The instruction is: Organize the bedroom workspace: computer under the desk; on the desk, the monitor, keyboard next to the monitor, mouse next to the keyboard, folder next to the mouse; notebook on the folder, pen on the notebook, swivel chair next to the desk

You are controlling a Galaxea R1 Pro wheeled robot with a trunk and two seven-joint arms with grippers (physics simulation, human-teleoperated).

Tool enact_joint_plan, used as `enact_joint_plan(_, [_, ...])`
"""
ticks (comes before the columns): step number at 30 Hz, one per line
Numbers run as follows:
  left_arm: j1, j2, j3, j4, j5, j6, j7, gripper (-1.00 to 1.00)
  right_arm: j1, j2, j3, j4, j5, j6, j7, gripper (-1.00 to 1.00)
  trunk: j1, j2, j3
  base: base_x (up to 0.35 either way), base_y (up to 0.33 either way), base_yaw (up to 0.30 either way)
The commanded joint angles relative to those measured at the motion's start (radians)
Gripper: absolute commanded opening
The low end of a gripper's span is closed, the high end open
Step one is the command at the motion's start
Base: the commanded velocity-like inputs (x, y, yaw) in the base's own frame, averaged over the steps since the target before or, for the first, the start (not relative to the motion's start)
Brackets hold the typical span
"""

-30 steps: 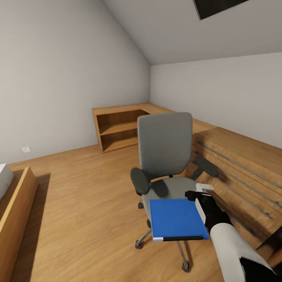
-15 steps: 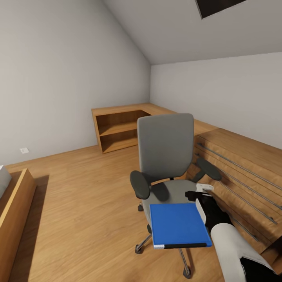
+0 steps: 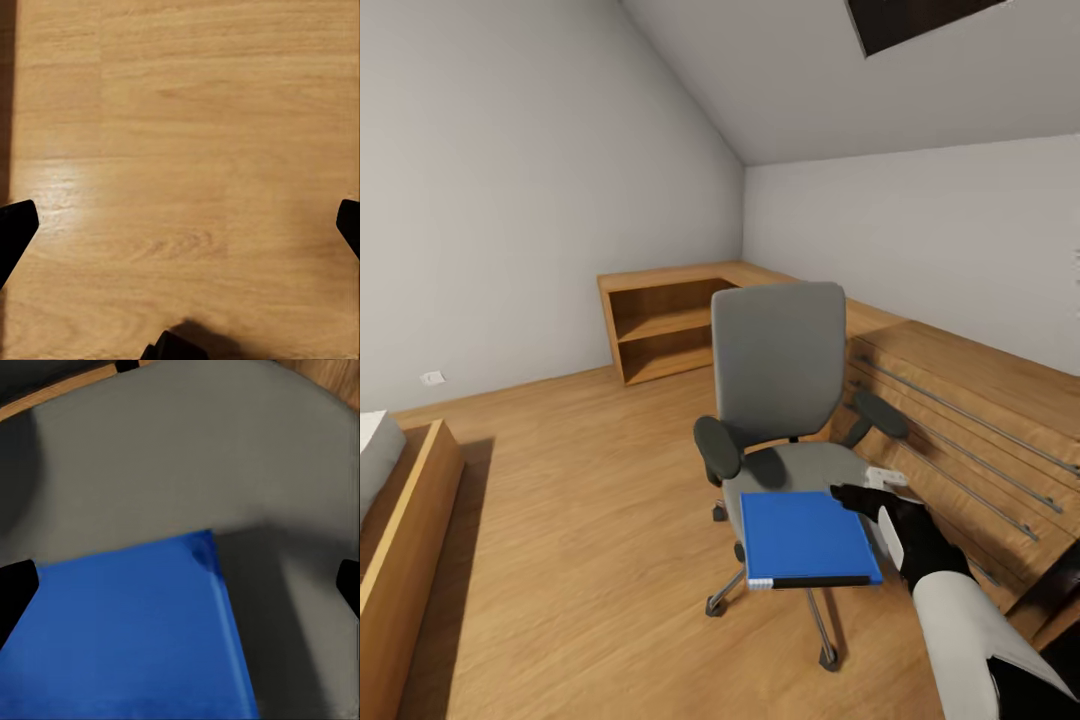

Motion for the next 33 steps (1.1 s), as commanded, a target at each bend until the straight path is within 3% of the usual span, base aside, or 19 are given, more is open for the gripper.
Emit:
enact_joint_plan(1, [0.0,0.0,0.001,0.0,0.01,-0.003,0.001,1.0,-0.001,-0.002,-0.018,-0.003,0.01,0.003,0.026,1.0,-0.001,0.0,-0.001,-0.313,0.015,0.0])
enact_joint_plan(3, [0.0,0.0,0.0,0.0,0.01,-0.003,0.001,1.0,-0.001,-0.007,-0.044,-0.008,0.009,0.001,0.043,1.0,-0.001,0.0,-0.001,-0.294,0.062,0.0])
enact_joint_plan(8, [0.0,-0.002,0.0,0.0,0.01,-0.003,0.0,1.0,-0.001,-0.009,-0.174,-0.015,0.008,0.0,0.059,1.0,-0.001,0.0,-0.001,-0.16,0.074,0.0])
enact_joint_plan(10, [0.0,-0.002,0.0,0.0,0.01,-0.003,0.0,1.0,-0.001,-0.007,-0.206,-0.015,0.007,0.0,0.06,1.0,-0.001,0.0,0.0,-0.043,0.021,-0.021])
enact_joint_plan(15, [0.0,-0.003,0.0,0.0,0.01,-0.003,0.0,1.0,0.001,0.004,-0.235,-0.013,0.003,0.0,0.062,1.0,-0.001,0.0,0.003,-0.015,0.008,-0.115])
enact_joint_plan(24, [0.0,-0.003,0.003,0.005,0.01,-0.004,0.0,1.0,0.004,0.013,-0.241,-0.013,-0.035,0.005,0.067,1.0,-0.001,0.0,0.004,-0.001,0.001,-0.035])
enact_joint_plan(25, [0.0,-0.005,0.003,0.005,0.011,-0.012,-0.001,1.0,0.009,0.011,-0.241,-0.013,-0.035,0.005,0.098,1.0,-0.001,0.0,0.004,0.0,0.0,-0.006])
enact_joint_plan(33, [0.0,-0.005,0.001,0.008,0.01,-0.079,-0.001,1.0,0.013,0.012,-0.242,-0.012,-0.035,-0.003,0.114,1.0,-0.001,0.0,0.005,-0.065,0.08,-0.177])
